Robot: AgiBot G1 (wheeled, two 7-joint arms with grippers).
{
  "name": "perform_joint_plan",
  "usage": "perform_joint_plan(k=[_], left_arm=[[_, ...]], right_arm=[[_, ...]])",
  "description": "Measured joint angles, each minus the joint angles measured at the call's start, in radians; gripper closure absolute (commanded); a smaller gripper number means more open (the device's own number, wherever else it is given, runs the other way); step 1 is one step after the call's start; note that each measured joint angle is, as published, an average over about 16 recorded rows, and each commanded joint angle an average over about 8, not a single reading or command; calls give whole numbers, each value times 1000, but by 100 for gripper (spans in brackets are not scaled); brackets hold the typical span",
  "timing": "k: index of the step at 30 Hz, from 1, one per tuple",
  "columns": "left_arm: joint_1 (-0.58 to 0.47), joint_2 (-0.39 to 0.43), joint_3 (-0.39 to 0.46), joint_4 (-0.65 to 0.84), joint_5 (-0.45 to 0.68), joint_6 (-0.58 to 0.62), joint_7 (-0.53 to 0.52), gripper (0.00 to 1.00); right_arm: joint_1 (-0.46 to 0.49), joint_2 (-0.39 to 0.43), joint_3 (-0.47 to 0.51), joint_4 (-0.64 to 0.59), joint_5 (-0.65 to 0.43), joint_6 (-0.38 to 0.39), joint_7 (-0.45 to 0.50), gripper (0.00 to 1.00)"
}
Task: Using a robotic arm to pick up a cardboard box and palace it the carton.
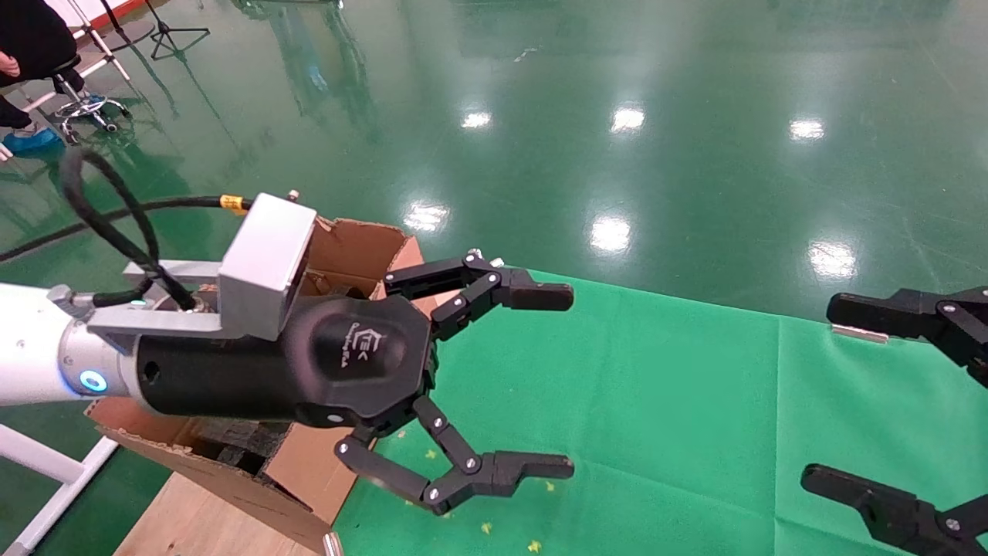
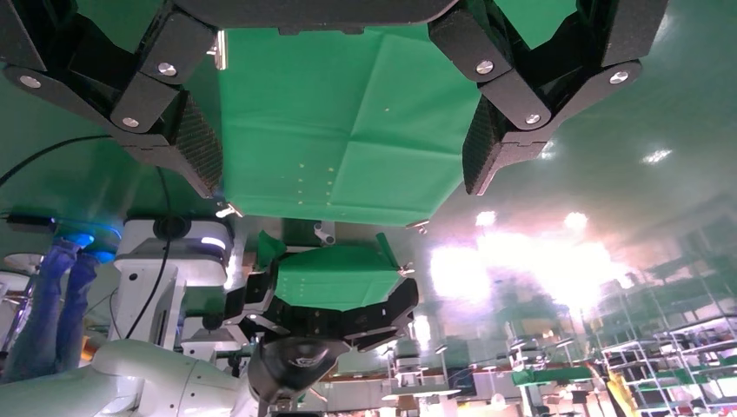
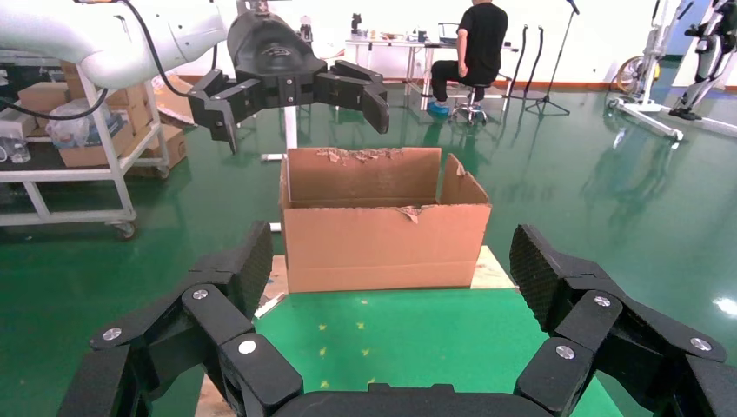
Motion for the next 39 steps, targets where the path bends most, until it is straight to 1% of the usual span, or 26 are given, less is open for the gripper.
perform_joint_plan(k=[39], left_arm=[[-14, 0, 8, 15, 24, -7, -5, 0]], right_arm=[[0, 0, 0, 0, 0, 0, 0, 0]])
